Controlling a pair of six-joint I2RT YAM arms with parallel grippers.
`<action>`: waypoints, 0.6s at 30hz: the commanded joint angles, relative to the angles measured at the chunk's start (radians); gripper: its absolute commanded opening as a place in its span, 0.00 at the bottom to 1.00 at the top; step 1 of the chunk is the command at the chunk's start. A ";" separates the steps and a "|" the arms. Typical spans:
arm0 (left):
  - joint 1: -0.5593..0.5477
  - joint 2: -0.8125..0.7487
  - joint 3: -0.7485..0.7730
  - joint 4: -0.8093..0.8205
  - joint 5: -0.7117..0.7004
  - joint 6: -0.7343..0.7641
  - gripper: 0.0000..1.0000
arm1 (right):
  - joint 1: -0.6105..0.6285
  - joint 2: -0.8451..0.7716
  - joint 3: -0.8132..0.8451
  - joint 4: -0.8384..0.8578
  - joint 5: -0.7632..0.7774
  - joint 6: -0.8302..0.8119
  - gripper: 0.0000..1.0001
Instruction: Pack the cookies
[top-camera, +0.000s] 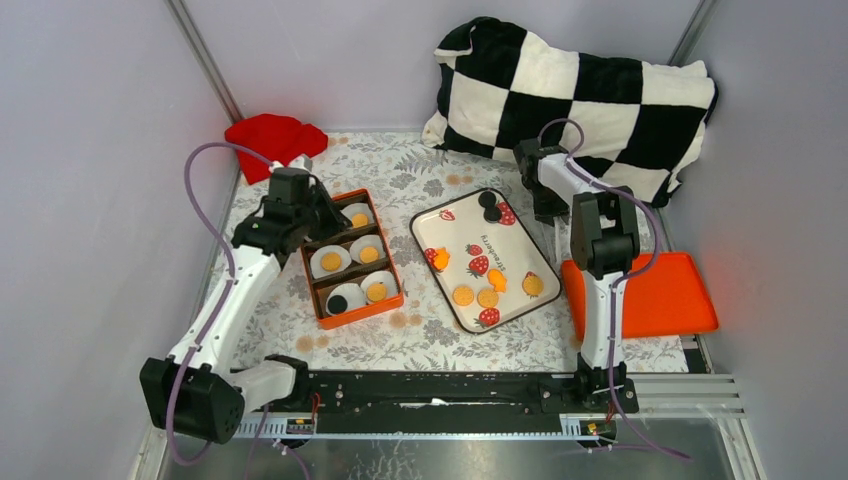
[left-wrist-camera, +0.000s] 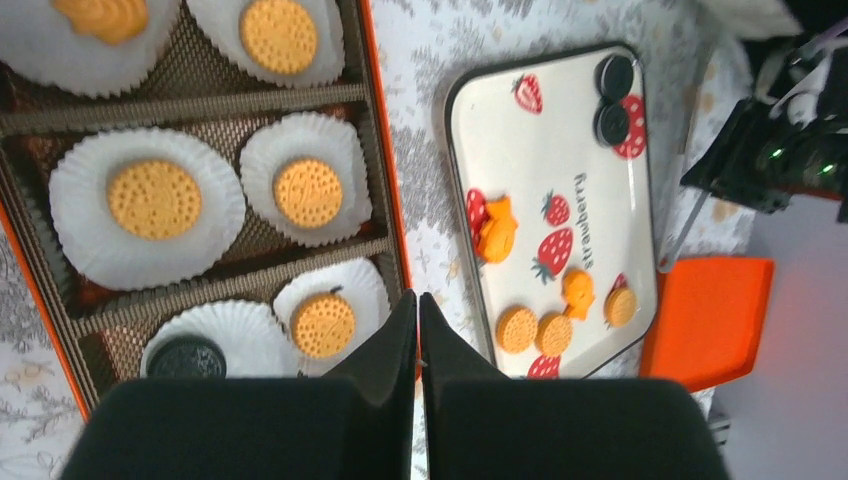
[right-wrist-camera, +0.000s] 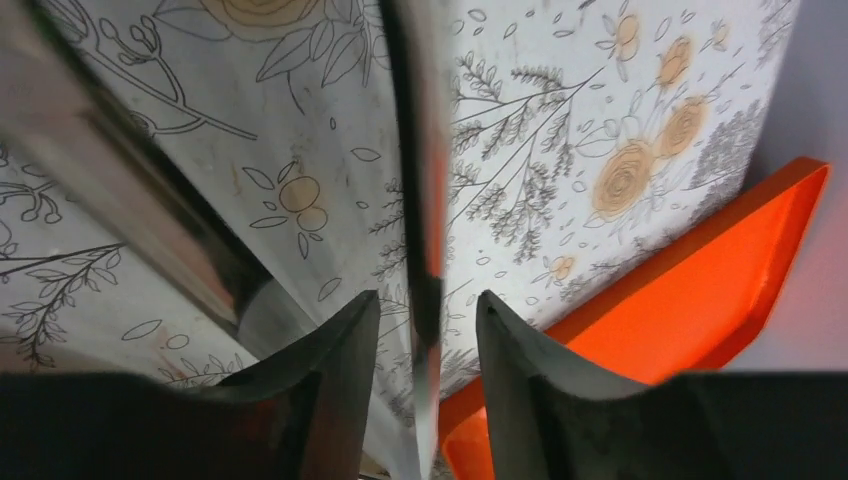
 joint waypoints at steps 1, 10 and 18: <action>-0.080 -0.051 -0.060 -0.058 -0.128 -0.013 0.04 | 0.007 -0.127 -0.088 0.118 -0.075 -0.011 0.60; -0.202 -0.097 -0.142 -0.097 -0.181 -0.050 0.04 | 0.008 -0.365 -0.154 0.330 -0.243 -0.007 0.76; -0.354 -0.068 -0.274 -0.019 -0.207 -0.151 0.03 | 0.010 -0.671 -0.338 0.457 -0.524 0.049 0.67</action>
